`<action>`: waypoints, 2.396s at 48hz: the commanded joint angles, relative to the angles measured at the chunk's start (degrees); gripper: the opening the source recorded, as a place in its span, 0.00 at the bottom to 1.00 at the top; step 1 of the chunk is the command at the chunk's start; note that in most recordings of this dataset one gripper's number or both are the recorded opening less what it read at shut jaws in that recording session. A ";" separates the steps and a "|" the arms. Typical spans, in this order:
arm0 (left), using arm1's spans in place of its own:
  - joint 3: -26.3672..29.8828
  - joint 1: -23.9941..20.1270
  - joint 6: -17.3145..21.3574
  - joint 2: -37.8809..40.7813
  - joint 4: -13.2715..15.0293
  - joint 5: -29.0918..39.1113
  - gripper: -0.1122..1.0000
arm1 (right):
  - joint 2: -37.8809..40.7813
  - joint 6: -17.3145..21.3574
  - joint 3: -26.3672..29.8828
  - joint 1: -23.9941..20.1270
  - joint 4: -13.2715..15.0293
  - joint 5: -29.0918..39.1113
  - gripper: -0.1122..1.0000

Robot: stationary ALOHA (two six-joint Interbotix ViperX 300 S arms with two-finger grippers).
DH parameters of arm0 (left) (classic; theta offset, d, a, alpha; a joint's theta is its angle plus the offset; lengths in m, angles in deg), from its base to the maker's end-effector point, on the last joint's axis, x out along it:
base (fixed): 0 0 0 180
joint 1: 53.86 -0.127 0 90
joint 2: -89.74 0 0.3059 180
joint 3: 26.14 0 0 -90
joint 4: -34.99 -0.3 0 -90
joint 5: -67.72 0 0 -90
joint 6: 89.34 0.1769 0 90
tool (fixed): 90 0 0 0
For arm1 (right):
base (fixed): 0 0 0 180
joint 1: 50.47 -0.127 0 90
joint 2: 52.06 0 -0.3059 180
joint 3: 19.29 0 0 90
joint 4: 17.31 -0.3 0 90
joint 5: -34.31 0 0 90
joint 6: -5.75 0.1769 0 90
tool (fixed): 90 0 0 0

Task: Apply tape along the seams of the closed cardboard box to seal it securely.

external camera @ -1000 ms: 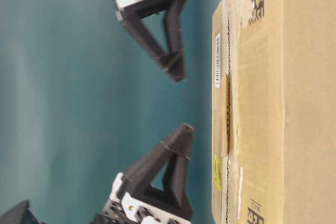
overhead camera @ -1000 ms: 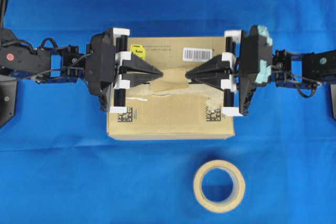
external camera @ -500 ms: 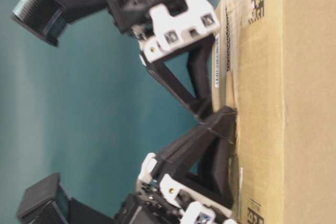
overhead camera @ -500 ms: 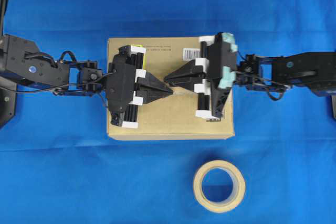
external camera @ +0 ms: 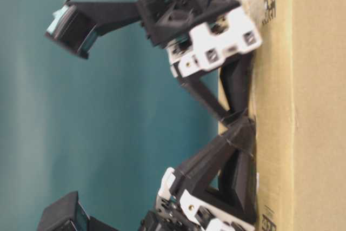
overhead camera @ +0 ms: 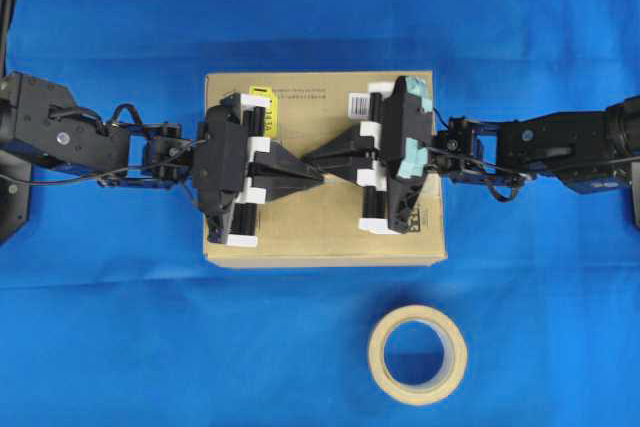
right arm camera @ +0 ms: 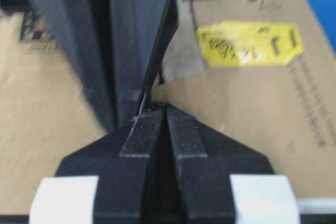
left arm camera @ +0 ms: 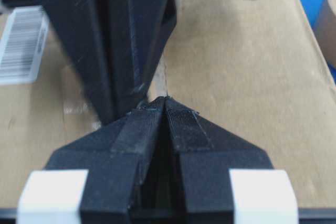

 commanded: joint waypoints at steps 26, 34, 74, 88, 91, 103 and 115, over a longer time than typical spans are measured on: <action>-3.34 -0.18 -1.05 -2.81 0.00 0.97 0.10 | -4.75 0.26 -8.79 -4.13 -6.94 1.85 0.11; -3.87 -0.35 -1.05 -3.52 0.00 1.14 0.10 | -6.42 0.26 -10.37 -4.22 -7.82 0.97 0.11; -11.69 -0.53 -4.22 -31.03 0.26 9.14 0.10 | -43.95 -6.15 -19.51 -4.04 -7.21 12.57 0.11; -20.57 -0.53 -4.83 -41.57 0.26 9.76 0.10 | -54.14 -6.24 -26.81 -3.96 -7.21 17.40 0.11; -21.97 -0.53 -4.83 -43.77 0.26 10.02 0.10 | -55.11 -6.24 -27.95 -3.78 -7.21 17.58 0.11; -26.37 -0.53 -4.83 -51.50 0.26 13.27 0.10 | -55.28 -6.24 -30.94 -3.69 -7.29 18.02 0.11; -28.83 -0.53 -4.92 -55.20 0.18 14.24 0.10 | -54.40 -6.24 -31.38 -3.69 -7.21 17.67 0.11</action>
